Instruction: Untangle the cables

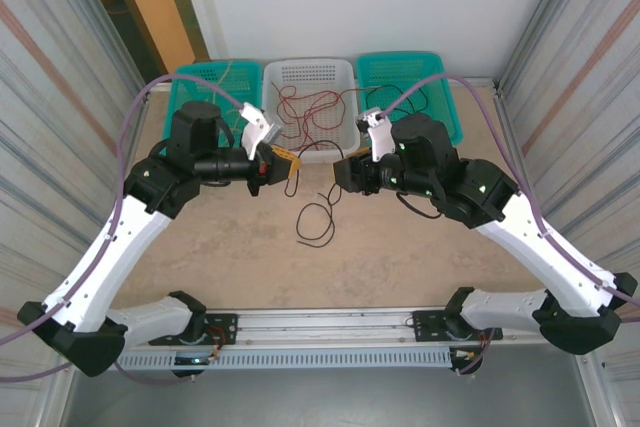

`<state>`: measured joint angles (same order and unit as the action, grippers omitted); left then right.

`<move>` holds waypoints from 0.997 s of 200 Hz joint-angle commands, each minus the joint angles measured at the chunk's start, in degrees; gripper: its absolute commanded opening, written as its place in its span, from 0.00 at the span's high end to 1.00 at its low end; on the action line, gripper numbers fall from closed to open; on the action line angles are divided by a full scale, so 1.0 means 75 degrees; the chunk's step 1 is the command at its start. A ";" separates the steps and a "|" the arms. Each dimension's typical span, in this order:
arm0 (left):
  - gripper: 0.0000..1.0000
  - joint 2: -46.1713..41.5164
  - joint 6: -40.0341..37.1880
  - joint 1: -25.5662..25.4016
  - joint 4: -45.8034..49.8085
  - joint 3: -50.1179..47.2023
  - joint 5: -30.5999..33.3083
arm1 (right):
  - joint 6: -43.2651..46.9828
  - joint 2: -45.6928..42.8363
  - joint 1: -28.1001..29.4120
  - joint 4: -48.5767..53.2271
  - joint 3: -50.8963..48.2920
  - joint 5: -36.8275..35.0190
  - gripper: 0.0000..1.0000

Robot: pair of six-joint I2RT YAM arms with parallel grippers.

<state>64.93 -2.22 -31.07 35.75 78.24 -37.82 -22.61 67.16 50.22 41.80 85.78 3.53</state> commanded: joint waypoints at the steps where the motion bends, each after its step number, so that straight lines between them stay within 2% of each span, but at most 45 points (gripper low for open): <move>1: 1.00 -0.0101 -0.0185 0.0018 0.0074 0.0198 -0.0213 | 0.0168 0.0145 -0.0028 0.0109 0.0276 0.0142 0.68; 39: 1.00 -0.0132 -0.0126 0.0018 -0.0038 0.0105 -0.0355 | 0.0186 0.0254 -0.0051 0.0180 0.0273 -0.0112 0.65; 67: 1.00 -0.0108 -0.0131 0.0018 -0.0069 0.0092 -0.0319 | 0.0202 0.0272 -0.0051 0.0169 0.0267 -0.0160 0.83; 120: 1.00 -0.0195 0.0269 0.0414 -0.0511 -0.0266 -0.0016 | 0.0084 -0.0022 -0.0233 0.0099 0.0056 -0.0099 1.00; 168: 1.00 -0.0176 0.0578 0.0644 -0.0675 -0.0593 0.0485 | -0.0179 -0.0476 -0.0587 -0.0137 -0.0320 0.0151 1.00; 182: 1.00 -0.0101 0.0767 0.0671 -0.0688 -0.0685 0.0867 | -0.0280 -0.0582 -0.0756 -0.0207 -0.0402 0.0266 1.00; 199: 0.76 -0.0043 0.0942 0.0686 -0.0780 -0.0861 0.0942 | -0.0394 -0.0629 -0.1000 -0.0202 -0.0428 0.0232 1.00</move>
<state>64.60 1.74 -27.38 30.13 73.69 -36.40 -23.07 65.28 45.58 40.84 82.96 6.13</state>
